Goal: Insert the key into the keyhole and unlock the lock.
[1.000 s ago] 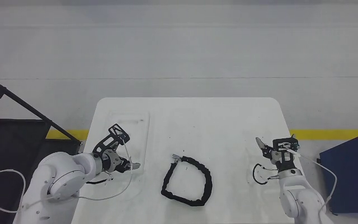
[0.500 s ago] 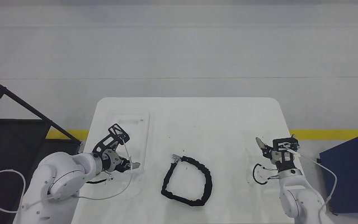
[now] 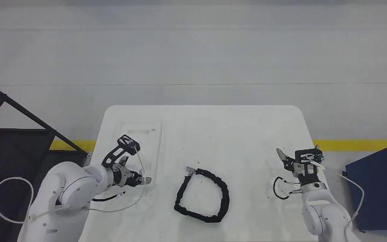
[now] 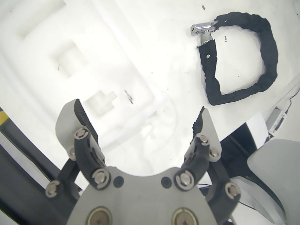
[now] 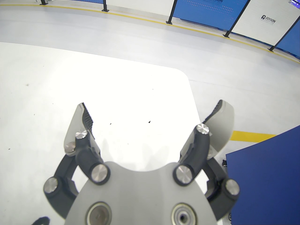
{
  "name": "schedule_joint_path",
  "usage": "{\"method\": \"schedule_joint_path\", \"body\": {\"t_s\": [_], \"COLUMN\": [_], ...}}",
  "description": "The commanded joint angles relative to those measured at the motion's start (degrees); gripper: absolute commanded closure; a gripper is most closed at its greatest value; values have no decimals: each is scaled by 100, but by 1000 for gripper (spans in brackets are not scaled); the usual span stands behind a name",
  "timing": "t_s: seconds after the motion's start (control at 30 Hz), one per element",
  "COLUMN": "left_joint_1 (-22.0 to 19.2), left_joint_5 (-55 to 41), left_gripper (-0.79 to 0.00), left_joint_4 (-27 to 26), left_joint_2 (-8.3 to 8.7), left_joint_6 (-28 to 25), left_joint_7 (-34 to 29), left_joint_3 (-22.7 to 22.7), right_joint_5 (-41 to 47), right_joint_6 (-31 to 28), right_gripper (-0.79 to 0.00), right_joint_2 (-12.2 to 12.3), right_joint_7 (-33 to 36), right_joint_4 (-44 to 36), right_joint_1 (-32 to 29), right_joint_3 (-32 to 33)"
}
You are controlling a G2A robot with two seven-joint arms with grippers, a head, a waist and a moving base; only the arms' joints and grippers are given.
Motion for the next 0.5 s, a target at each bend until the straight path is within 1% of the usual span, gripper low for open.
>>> {"method": "schedule_joint_path", "body": {"t_s": [0.0,0.23,0.47], "left_joint_1": [-105,-485,-788], "left_joint_5": [-79,-130,-125], "left_gripper": [-785,-785,-785], "left_joint_4": [58,339,745], "left_joint_2": [5,24,43], "left_joint_6": [179,845,1088], "left_joint_7": [-119,-530,-658], "left_joint_3": [69,376,640], "right_joint_5": [0,0,0], "right_joint_6": [0,0,0], "right_gripper": [-785,-785,-785], "right_joint_2": [0,0,0], "right_joint_7": [0,0,0], "right_joint_4": [0,0,0], "right_joint_1": [0,0,0], "right_joint_3": [0,0,0]}}
